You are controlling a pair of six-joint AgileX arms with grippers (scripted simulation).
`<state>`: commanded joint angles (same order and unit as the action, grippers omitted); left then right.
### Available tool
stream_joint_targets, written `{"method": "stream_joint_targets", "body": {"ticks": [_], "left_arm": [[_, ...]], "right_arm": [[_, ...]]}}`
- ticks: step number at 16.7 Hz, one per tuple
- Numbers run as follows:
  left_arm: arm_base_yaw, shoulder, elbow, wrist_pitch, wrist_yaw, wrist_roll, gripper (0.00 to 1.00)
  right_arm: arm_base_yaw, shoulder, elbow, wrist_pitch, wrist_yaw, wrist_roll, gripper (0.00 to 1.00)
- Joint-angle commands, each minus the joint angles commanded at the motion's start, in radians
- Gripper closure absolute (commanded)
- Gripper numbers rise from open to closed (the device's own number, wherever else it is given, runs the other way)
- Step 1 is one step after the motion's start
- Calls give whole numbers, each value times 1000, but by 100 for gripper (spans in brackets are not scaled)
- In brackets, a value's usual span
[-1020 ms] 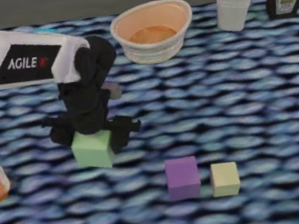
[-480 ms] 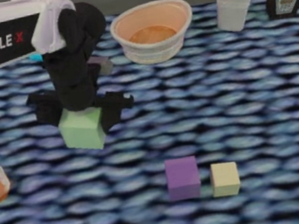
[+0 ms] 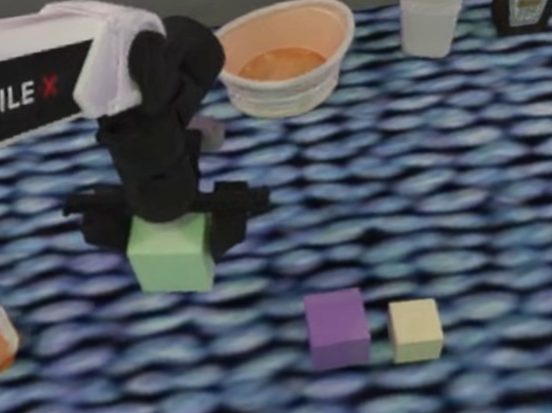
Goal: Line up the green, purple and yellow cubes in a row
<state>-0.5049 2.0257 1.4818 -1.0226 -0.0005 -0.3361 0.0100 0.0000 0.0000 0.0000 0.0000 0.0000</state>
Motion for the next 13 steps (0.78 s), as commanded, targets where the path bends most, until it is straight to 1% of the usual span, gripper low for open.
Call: {"method": "stream_joint_targets", "body": {"ticks": [5, 7, 9, 13], "left_arm": [[-112, -113, -123, 5, -1, -230, 100], [-143, -147, -157, 8, -2, -294, 100], [-155, -162, -170, 10, -2, -316, 100], [-150, -156, -169, 13, -2, -313, 100]], "right_arm": [[0, 0, 0, 0, 0, 0, 0], [0, 0, 0, 0, 0, 0, 0], [0, 0, 0, 0, 0, 0, 0], [0, 0, 0, 0, 0, 0, 0]]}}
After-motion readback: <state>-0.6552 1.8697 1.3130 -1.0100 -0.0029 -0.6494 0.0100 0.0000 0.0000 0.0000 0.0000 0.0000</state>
